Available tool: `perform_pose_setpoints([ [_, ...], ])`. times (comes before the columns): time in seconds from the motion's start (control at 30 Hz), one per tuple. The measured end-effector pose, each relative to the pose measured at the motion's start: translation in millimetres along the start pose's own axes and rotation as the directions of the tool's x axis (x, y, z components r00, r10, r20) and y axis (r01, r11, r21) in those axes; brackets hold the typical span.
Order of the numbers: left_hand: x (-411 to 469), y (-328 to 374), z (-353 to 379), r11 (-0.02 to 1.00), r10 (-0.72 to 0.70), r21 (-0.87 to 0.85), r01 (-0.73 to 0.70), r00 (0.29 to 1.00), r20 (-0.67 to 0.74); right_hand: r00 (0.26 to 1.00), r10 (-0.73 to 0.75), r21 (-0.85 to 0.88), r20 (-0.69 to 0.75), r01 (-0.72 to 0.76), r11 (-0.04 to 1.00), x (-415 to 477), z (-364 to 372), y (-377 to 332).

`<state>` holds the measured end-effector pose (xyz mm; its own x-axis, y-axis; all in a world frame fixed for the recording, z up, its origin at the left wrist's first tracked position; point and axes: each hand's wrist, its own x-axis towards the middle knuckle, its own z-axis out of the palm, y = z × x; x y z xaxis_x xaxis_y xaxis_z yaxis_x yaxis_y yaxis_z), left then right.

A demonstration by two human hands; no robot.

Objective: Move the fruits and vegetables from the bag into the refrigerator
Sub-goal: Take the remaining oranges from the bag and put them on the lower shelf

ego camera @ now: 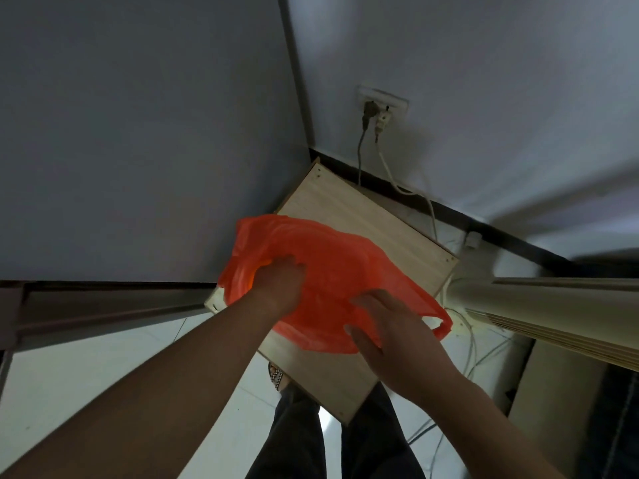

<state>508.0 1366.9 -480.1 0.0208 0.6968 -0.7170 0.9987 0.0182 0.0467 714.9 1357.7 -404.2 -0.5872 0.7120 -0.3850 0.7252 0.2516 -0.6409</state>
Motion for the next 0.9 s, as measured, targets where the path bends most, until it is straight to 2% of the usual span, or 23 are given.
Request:
perform_pose_setpoints([
  [0.2, 8.8, -0.6, 7.2, 0.99, -0.138, 0.021, 0.138, 0.99, 0.01, 1.0, 0.001, 0.027, 0.011, -0.001, 1.0, -1.7, -0.9, 7.7],
  [0.4, 18.6, -9.8, 19.5, 0.984, -0.171, 0.039, 0.174, 0.983, -0.059, 1.0, -0.025, 0.033, 0.007, 0.025, 0.999, 0.6, 0.3, 15.0],
  [0.5, 12.9, -9.2, 14.0, 0.992, -0.122, -0.001, 0.123, 0.99, -0.072, 0.999, -0.038, 0.042, 0.013, 0.037, 0.998, 0.5, -3.6, 13.5],
  [0.6, -11.3, -4.1, -3.5, 0.994, -0.012, -0.11, -0.005, 0.989, -0.15, 0.998, -0.065, 0.046, -0.006, 0.066, 0.997, -4.0, -16.8, 3.3],
  [0.73, -79.1, 17.0, -45.0, 0.908, -0.032, -0.403, -0.112, 0.942, -0.333, 0.991, -0.107, 0.045, -0.078, 0.111, 0.993, -16.6, -48.0, -18.5],
  [0.9, -178.2, 42.6, -85.0, 0.799, -0.102, -0.551, -0.241, 0.849, -0.518, 0.988, -0.076, 0.047, -0.136, 0.083, 0.995, -47.3, -92.2, -51.5],
])
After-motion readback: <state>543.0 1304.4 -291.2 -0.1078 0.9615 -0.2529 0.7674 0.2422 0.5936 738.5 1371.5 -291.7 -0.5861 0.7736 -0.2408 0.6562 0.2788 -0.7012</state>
